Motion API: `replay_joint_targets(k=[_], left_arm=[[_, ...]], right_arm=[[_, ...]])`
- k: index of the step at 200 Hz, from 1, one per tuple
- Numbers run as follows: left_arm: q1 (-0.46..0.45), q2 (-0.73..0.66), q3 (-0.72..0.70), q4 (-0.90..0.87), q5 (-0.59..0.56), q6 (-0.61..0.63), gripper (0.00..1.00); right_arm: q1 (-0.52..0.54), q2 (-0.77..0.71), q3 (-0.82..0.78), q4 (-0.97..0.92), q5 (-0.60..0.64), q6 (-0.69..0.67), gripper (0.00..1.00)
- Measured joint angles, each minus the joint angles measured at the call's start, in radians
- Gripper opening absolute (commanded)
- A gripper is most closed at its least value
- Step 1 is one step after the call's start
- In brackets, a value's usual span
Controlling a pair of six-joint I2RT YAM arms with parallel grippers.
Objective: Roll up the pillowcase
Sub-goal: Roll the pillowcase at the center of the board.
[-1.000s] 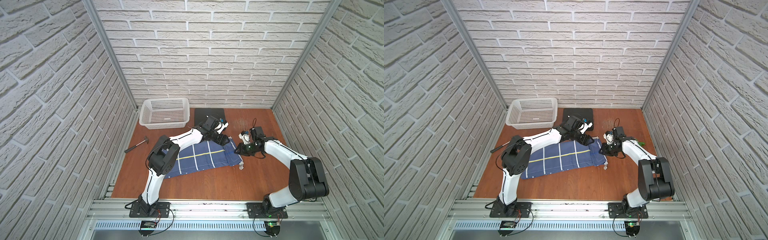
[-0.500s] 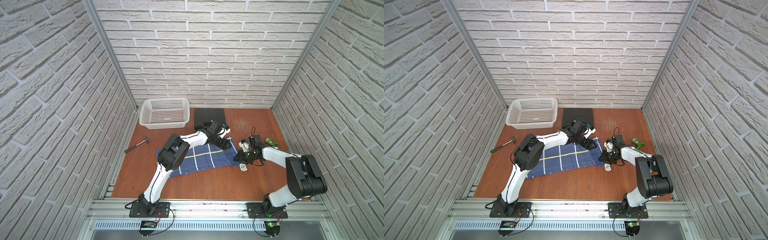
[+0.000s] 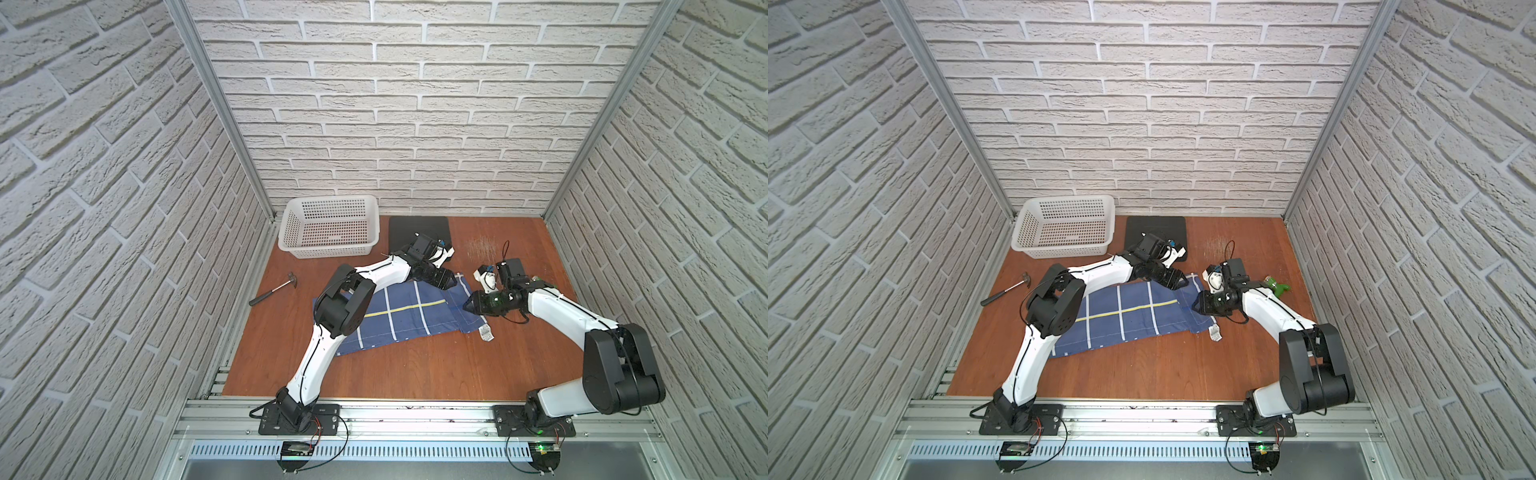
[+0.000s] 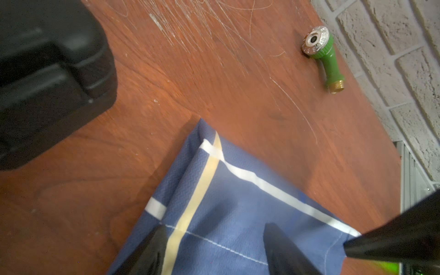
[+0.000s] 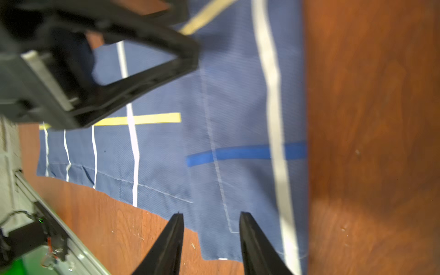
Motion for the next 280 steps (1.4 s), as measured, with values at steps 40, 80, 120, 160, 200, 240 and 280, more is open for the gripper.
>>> replay_joint_targets(k=[40, 80, 120, 160, 200, 240, 280], left_arm=[[0.007, -0.074, -0.049, -0.031, -0.008, -0.001, 0.71], [0.015, -0.225, -0.176, -0.053, -0.037, -0.001, 0.71], [0.019, -0.317, -0.325, -0.056, -0.064, -0.003, 0.71], [0.019, -0.349, -0.441, -0.055, -0.085, -0.019, 0.71], [0.013, -0.362, -0.485, -0.051, -0.093, -0.020, 0.71], [0.005, -0.362, -0.492, -0.048, -0.095, -0.017, 0.71], [-0.010, -0.362, -0.492, -0.051, -0.095, -0.008, 0.71]], right_arm=[[0.127, -0.002, 0.002, 0.003, 0.131, -0.018, 0.49], [0.189, 0.072, 0.022, 0.045, 0.253, -0.002, 0.48], [0.235, 0.158, 0.073, 0.089, 0.329, 0.002, 0.47], [0.261, 0.226, 0.140, 0.120, 0.370, 0.001, 0.42], [0.268, 0.295, 0.183, 0.120, 0.404, 0.001, 0.20], [0.269, 0.296, 0.196, 0.119, 0.414, 0.014, 0.09], [0.270, 0.296, 0.208, 0.118, 0.418, 0.023, 0.05]])
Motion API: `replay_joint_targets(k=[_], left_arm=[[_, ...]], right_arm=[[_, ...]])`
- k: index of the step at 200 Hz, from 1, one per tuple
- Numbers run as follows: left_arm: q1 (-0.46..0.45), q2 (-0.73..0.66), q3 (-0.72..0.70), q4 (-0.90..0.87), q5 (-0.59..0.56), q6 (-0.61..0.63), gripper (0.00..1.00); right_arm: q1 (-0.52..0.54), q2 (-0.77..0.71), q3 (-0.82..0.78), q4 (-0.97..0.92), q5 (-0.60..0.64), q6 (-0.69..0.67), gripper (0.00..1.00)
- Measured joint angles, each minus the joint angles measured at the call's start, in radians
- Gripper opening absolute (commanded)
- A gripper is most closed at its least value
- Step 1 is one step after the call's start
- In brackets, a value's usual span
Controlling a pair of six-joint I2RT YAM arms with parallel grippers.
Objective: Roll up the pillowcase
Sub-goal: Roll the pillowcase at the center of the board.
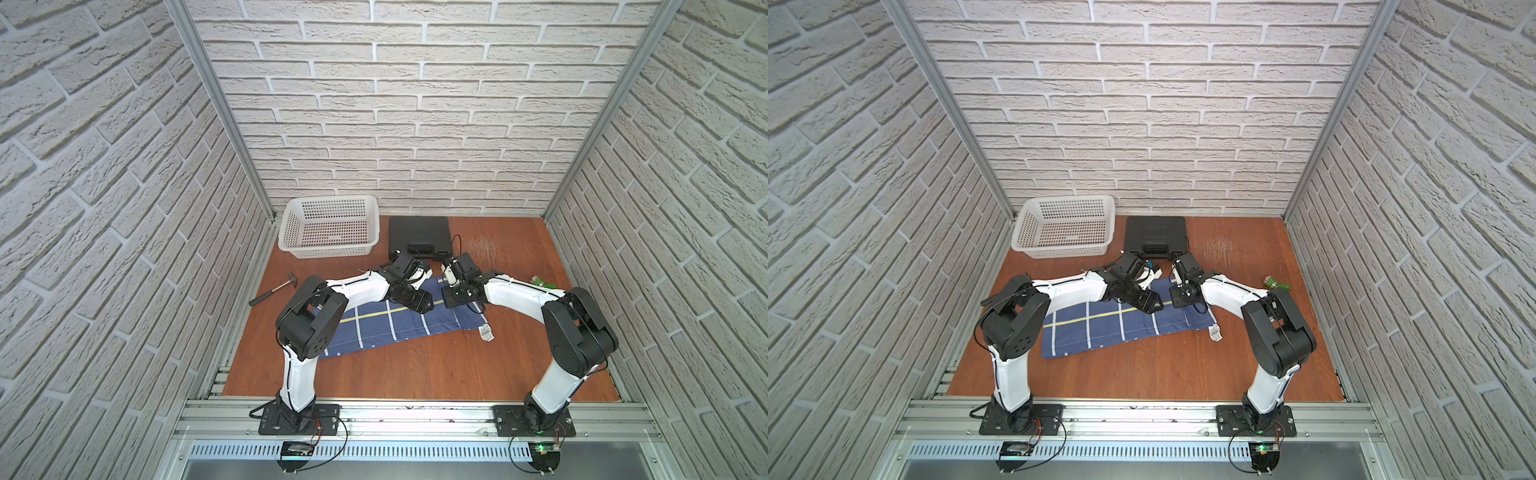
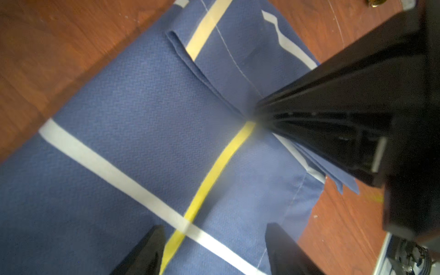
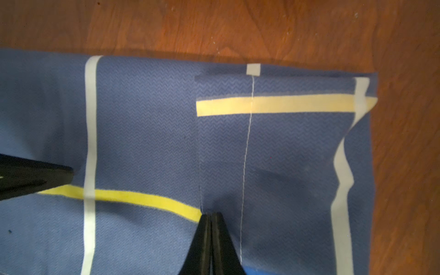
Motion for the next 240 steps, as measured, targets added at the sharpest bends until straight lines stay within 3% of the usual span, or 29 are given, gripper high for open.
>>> replay_joint_targets(k=[114, 133, 189, 240], left_arm=[[-0.023, 0.000, -0.022, -0.014, 0.000, 0.016, 0.71], [-0.024, 0.000, -0.022, -0.013, 0.000, 0.016, 0.71], [-0.024, 0.000, -0.021, -0.014, 0.000, 0.016, 0.71], [-0.035, 0.000, 0.025, -0.032, 0.001, 0.015, 0.71]], right_arm=[[-0.001, 0.035, 0.027, 0.029, -0.056, 0.102, 0.02], [-0.002, 0.038, 0.027, 0.034, -0.067, 0.110, 0.14], [-0.032, 0.038, 0.027, 0.035, -0.154, 0.111, 0.36], [-0.157, -0.082, 0.032, -0.046, -0.264, 0.070, 0.38]])
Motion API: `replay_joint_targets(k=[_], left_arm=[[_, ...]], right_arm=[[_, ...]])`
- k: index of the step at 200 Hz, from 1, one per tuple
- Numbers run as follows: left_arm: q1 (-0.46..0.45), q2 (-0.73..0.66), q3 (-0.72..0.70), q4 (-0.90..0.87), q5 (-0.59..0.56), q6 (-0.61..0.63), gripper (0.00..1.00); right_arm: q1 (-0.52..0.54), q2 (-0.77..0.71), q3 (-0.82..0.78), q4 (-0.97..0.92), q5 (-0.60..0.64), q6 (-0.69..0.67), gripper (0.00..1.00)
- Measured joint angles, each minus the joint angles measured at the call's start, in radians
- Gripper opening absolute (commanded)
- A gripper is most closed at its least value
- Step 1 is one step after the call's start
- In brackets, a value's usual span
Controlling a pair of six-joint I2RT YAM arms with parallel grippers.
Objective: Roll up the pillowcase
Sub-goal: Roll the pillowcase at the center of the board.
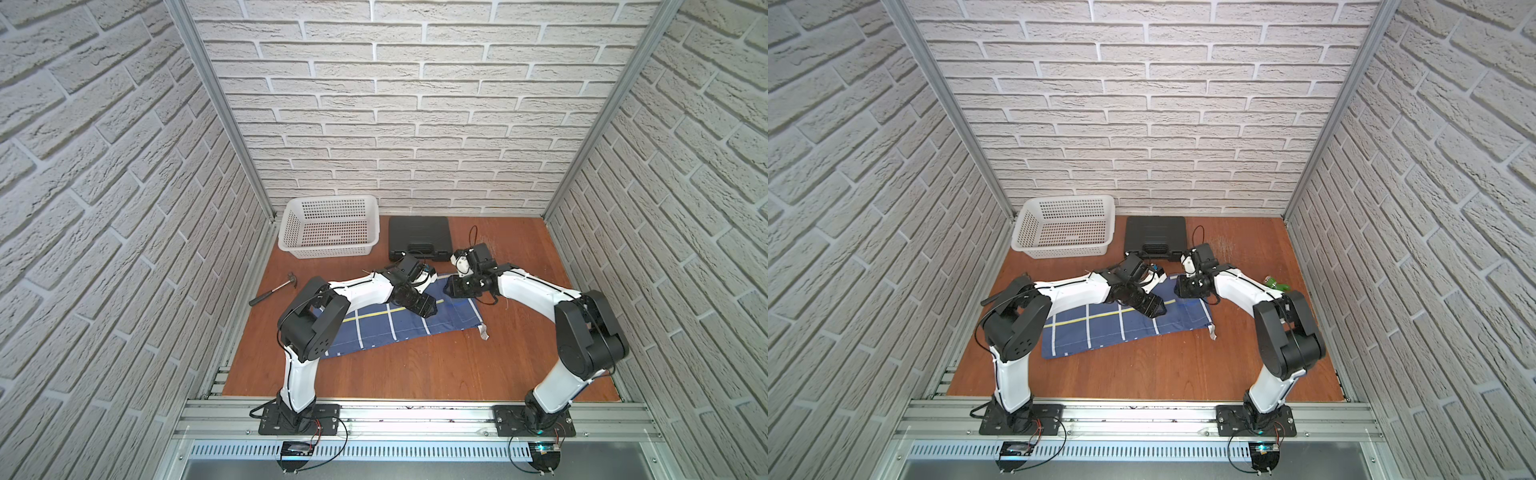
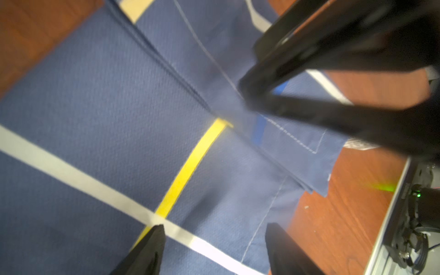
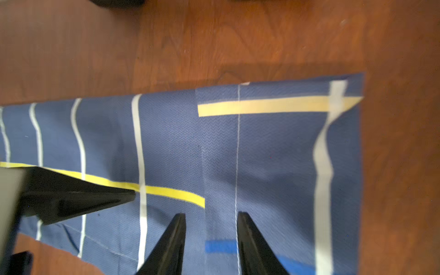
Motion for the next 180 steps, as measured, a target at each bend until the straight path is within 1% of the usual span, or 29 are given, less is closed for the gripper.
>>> replay_joint_targets(k=[9, 34, 45, 63, 83, 108, 149, 180], left_arm=[[-0.002, 0.000, 0.013, -0.002, 0.002, -0.002, 0.71], [-0.008, 0.004, 0.071, -0.003, 0.011, -0.014, 0.71], [-0.013, 0.021, 0.127, -0.003, 0.023, -0.019, 0.71], [-0.025, 0.077, 0.238, 0.012, 0.046, -0.020, 0.71], [-0.040, 0.150, 0.339, 0.031, 0.071, -0.019, 0.71], [-0.050, 0.236, 0.403, 0.041, 0.097, -0.019, 0.71], [-0.037, 0.355, 0.436, 0.025, 0.111, -0.008, 0.70], [-0.011, 0.375, 0.460, 0.027, 0.128, 0.006, 0.70]], right_arm=[[-0.031, -0.040, 0.001, -0.014, -0.015, -0.013, 0.35], [-0.121, -0.107, -0.004, -0.032, -0.066, -0.047, 0.21], [-0.155, -0.111, -0.021, -0.030, -0.092, -0.056, 0.16], [-0.194, -0.105, -0.065, -0.037, -0.125, -0.061, 0.12], [-0.200, -0.084, -0.099, -0.040, -0.160, -0.063, 0.09], [-0.205, -0.051, -0.140, -0.018, -0.192, -0.062, 0.08], [-0.233, -0.017, -0.192, 0.009, -0.203, -0.058, 0.08], [-0.239, 0.002, -0.199, 0.028, -0.202, -0.052, 0.09]])
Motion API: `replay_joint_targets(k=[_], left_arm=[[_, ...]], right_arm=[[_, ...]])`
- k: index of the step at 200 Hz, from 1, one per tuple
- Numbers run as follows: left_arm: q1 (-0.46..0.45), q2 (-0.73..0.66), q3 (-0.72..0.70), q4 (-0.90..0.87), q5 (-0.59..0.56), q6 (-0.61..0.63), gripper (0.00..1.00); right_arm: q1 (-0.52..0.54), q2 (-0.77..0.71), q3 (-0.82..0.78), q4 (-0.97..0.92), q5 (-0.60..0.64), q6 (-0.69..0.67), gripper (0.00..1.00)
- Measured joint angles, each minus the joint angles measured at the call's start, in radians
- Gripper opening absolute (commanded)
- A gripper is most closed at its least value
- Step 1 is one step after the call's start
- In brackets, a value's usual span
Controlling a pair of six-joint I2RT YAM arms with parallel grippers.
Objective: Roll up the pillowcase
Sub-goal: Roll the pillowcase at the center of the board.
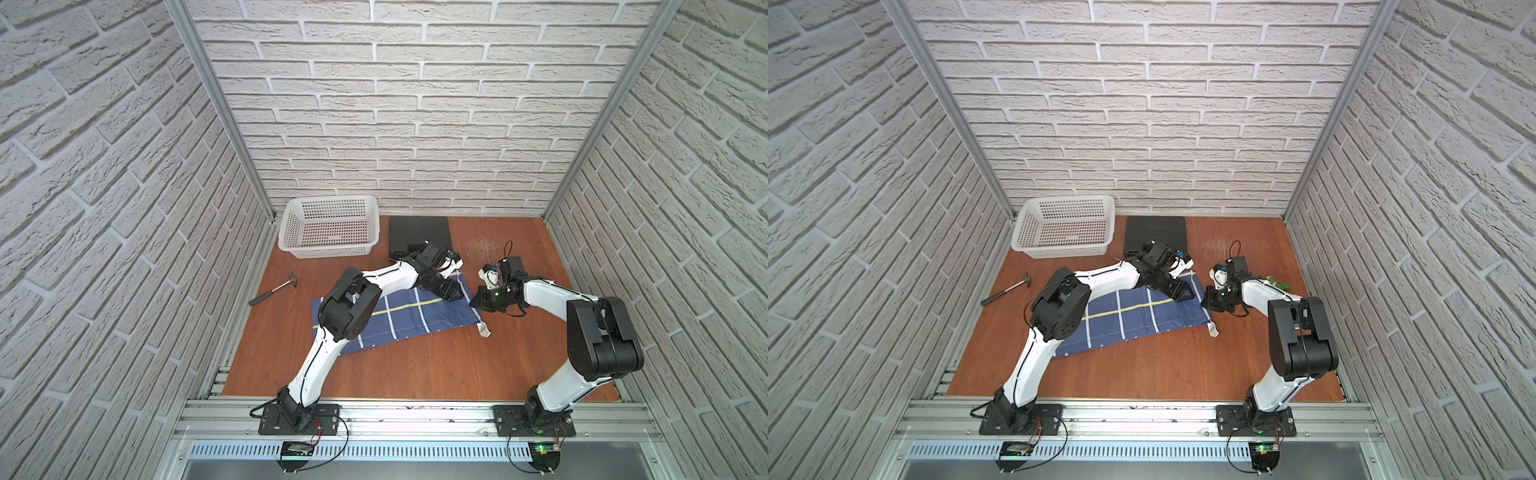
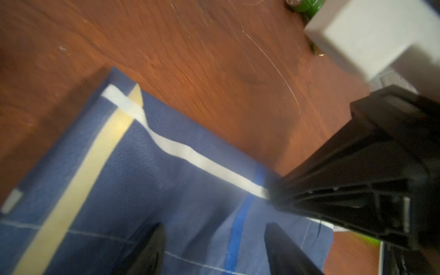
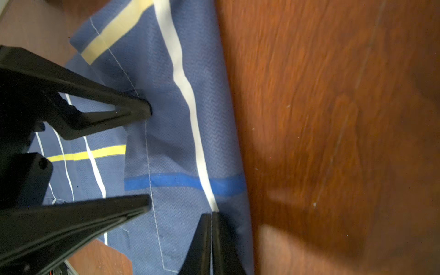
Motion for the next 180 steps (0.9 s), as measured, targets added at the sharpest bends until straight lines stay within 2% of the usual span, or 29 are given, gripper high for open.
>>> replay_joint_targets(k=[62, 105, 146, 180], left_arm=[[0.023, 0.018, 0.024, -0.003, 0.023, 0.005, 0.70], [0.026, 0.019, 0.026, -0.010, 0.033, 0.022, 0.70], [0.034, 0.019, 0.026, -0.020, 0.052, 0.038, 0.70], [0.038, 0.019, 0.026, -0.029, 0.062, 0.059, 0.70]], right_arm=[[-0.009, 0.018, -0.018, -0.007, 0.033, 0.016, 0.09], [-0.009, -0.032, -0.051, -0.041, 0.064, 0.070, 0.15], [-0.011, -0.188, -0.046, -0.182, 0.128, 0.060, 0.36], [-0.011, -0.134, 0.102, -0.176, 0.114, 0.014, 0.48]])
